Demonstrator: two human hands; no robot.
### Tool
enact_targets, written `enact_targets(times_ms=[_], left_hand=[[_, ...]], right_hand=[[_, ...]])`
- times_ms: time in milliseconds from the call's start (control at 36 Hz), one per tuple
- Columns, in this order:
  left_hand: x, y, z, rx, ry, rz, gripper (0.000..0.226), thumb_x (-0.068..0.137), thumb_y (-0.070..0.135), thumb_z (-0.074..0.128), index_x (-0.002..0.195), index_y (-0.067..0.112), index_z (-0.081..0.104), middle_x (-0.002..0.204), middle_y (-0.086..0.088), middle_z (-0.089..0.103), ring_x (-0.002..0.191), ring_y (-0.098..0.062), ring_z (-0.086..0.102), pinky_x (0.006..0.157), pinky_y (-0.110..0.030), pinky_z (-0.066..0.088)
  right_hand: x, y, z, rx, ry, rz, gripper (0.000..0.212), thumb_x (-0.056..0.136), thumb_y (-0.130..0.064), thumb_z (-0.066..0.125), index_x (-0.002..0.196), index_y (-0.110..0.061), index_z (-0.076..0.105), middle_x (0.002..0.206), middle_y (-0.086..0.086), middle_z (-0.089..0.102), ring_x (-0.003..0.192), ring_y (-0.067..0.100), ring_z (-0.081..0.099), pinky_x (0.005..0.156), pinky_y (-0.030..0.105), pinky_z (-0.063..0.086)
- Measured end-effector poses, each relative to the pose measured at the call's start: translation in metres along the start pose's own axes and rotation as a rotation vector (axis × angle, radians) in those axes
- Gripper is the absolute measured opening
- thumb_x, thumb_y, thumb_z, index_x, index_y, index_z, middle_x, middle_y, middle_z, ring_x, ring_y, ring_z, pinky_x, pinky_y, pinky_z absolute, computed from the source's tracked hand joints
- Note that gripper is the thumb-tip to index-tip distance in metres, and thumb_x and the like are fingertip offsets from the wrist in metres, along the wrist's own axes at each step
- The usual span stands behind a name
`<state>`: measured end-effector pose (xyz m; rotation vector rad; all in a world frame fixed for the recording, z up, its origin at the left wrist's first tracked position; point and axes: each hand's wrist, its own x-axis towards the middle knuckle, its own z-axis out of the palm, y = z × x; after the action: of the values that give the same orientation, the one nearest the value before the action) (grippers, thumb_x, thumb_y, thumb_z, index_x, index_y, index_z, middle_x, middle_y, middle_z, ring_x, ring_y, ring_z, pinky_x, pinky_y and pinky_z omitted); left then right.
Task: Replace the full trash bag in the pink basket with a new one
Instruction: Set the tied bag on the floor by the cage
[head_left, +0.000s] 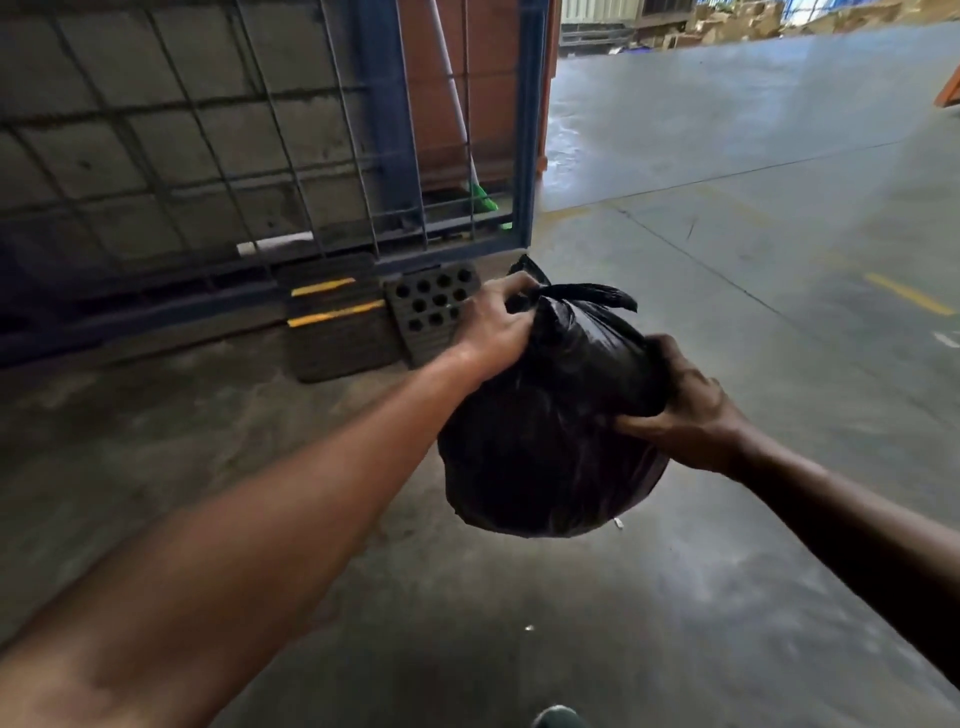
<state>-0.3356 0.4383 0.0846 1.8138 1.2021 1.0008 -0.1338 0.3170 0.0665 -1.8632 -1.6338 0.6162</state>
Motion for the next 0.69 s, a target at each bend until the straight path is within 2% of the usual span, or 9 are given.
enact_targets(times_ms=[83,222,278,361,444,500,556,611,694], left_hand=[[0.035,-0.046,-0.010,0.046,0.016,-0.043,0.015,0.076,0.033,0.067,0.086,0.022,0.070,0.086,-0.004,0.075,0.081,-0.016,0.066,0.084,-0.047,0.058],[0.101,-0.104,-0.041,0.083,0.025,-0.104,0.019,0.061,0.041,0.064,0.078,0.033,0.068,0.067,0.018,0.063,0.071,-0.008,0.056,0.071,-0.031,0.046],[0.124,-0.126,-0.052,0.109,0.036,-0.110,0.019,0.066,0.033,0.066,0.084,0.030,0.068,0.083,0.009,0.067,0.080,-0.010,0.058,0.078,-0.029,0.047],[0.151,-0.161,-0.068,0.245,0.159,-0.130,0.039,0.076,0.034,0.065,0.112,0.019,0.072,0.121,-0.017,0.056,0.111,-0.021,0.059,0.099,-0.021,0.044],[0.156,-0.197,-0.076,0.249,0.303,-0.247,0.039,0.093,0.027,0.068,0.129,0.013,0.064,0.135,-0.022,0.046,0.127,-0.029,0.052,0.102,-0.016,0.036],[0.143,-0.224,-0.073,0.227,0.245,-0.380,0.046,0.095,0.031,0.066,0.137,0.015,0.057,0.141,-0.018,0.043,0.133,-0.029,0.048,0.109,-0.025,0.038],[0.119,-0.255,-0.063,0.245,0.076,-0.498,0.062,0.093,0.038,0.068,0.148,0.020,0.046,0.152,-0.015,0.037,0.142,-0.027,0.040,0.116,-0.029,0.031],[0.095,-0.283,-0.049,0.249,-0.079,-0.562,0.081,0.089,0.043,0.072,0.157,0.025,0.032,0.162,-0.012,0.029,0.150,-0.026,0.031,0.121,-0.030,0.025],[0.074,-0.309,-0.029,0.223,-0.127,-0.561,0.104,0.080,0.043,0.080,0.161,0.033,0.015,0.169,-0.008,0.018,0.155,-0.024,0.021,0.126,-0.035,0.019]], right_hand=[[0.054,0.009,0.041,0.011,-0.025,-0.028,0.080,0.060,-0.042,0.086,0.128,-0.038,0.042,0.109,-0.005,0.067,0.100,0.022,0.064,0.084,0.032,0.052],[0.146,0.007,0.098,0.050,-0.051,-0.087,0.079,0.065,-0.043,0.085,0.130,-0.029,0.044,0.116,0.002,0.067,0.108,0.025,0.063,0.090,0.038,0.052],[0.178,0.003,0.112,0.075,-0.046,-0.102,0.077,0.066,-0.044,0.085,0.129,-0.026,0.046,0.119,0.004,0.067,0.109,0.025,0.062,0.090,0.037,0.051],[0.228,-0.002,0.137,0.099,-0.003,-0.101,0.070,0.069,-0.045,0.080,0.128,-0.026,0.047,0.120,0.004,0.067,0.111,0.026,0.061,0.084,0.029,0.044],[0.273,0.000,0.169,0.106,-0.002,-0.076,0.066,0.076,-0.046,0.073,0.133,-0.028,0.046,0.127,0.008,0.064,0.119,0.031,0.058,0.090,0.032,0.043],[0.288,0.008,0.193,0.075,-0.109,-0.038,0.076,0.078,-0.053,0.070,0.143,-0.032,0.037,0.140,0.012,0.053,0.130,0.034,0.051,0.104,0.035,0.041],[0.293,0.020,0.215,0.039,-0.221,0.031,0.099,0.068,-0.069,0.068,0.151,-0.040,0.022,0.152,0.014,0.035,0.140,0.036,0.039,0.116,0.041,0.034],[0.296,0.031,0.232,0.021,-0.239,0.070,0.120,0.051,-0.081,0.066,0.153,-0.044,0.013,0.159,0.012,0.025,0.146,0.035,0.032,0.120,0.045,0.030],[0.295,0.040,0.244,0.027,-0.202,0.050,0.122,0.051,-0.076,0.072,0.152,-0.045,0.011,0.160,0.008,0.024,0.147,0.032,0.029,0.121,0.042,0.028]])
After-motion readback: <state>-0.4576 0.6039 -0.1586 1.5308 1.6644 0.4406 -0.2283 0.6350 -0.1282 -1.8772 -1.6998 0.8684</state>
